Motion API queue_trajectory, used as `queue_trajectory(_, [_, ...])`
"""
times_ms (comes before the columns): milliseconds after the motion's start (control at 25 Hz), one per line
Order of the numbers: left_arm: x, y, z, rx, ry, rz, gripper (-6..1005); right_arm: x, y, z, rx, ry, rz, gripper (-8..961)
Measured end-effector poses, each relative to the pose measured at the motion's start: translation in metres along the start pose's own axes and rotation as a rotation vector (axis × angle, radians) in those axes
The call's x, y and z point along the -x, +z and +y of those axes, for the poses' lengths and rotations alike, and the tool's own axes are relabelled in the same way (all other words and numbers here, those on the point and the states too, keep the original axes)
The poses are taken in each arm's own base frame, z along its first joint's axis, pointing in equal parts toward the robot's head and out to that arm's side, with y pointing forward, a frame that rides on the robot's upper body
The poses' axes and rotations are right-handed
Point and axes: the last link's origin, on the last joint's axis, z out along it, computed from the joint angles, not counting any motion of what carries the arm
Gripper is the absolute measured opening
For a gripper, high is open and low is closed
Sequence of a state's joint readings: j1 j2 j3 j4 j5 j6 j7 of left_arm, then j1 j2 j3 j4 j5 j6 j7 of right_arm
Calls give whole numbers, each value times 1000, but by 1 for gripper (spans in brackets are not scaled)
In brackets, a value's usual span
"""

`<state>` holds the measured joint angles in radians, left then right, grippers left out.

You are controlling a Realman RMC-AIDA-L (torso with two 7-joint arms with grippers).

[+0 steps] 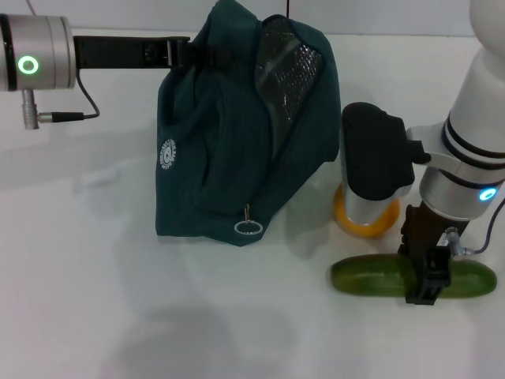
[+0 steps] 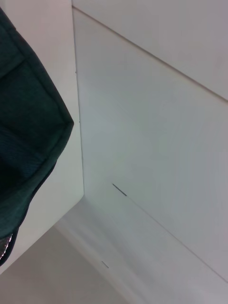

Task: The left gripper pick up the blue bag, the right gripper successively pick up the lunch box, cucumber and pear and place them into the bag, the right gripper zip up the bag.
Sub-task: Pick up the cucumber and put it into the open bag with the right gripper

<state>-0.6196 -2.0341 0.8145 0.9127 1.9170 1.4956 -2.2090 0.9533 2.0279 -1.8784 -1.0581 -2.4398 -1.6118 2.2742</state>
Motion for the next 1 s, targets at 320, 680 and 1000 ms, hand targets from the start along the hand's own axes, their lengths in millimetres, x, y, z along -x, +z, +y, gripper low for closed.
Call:
queue_trajectory(320, [1, -1, -1, -3, -7, 0, 41, -12, -11, 1, 35, 62, -48, 636])
queue_trajectory(680, [5, 1, 4, 29, -43, -27, 42, -86, -46, 10, 245, 215, -559, 638])
queue_trajectory(1000, [8, 3, 10, 66, -86, -45, 42, -159, -76, 30, 103, 163, -1390, 640])
